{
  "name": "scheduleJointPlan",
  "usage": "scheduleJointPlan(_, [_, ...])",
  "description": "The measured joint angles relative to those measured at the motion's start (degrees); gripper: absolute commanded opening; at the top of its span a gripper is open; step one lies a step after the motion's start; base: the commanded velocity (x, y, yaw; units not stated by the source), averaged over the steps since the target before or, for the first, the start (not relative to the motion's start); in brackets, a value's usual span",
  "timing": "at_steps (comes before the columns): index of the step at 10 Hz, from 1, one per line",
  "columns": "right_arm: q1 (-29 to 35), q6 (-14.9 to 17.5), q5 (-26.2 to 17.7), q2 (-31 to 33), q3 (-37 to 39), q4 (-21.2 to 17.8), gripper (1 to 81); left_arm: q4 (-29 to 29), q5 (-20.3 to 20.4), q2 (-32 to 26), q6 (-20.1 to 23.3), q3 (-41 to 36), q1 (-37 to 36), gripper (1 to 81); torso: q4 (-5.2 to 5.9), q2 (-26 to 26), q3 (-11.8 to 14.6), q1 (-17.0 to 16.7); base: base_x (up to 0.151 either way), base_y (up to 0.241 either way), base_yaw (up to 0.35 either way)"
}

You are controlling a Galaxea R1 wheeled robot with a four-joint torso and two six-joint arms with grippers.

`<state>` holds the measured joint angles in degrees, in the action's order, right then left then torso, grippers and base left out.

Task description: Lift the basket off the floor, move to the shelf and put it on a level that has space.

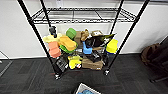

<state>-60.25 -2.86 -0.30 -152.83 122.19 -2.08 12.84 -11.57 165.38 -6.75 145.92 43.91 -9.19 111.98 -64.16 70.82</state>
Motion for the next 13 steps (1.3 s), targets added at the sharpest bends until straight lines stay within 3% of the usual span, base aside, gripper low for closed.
scheduleJointPlan(8, [2.7, -0.7, -1.7, 0.1, -1.0, -1.2, 81.1, -2.9, 0.2, 0.8, 0.0, 0.0, -1.4, 81.1, 0.0, 15.8, -0.4, 9.8, 0.0, 0.0, 0.0])
scheduleJointPlan(13, [4.0, -2.8, -2.3, -0.5, -1.0, -1.2, 81.1, -3.7, 0.5, 3.2, 0.0, 1.9, -1.0, 81.1, 0.0, 24.8, -0.4, 15.4, 0.0, 0.0, 0.0])
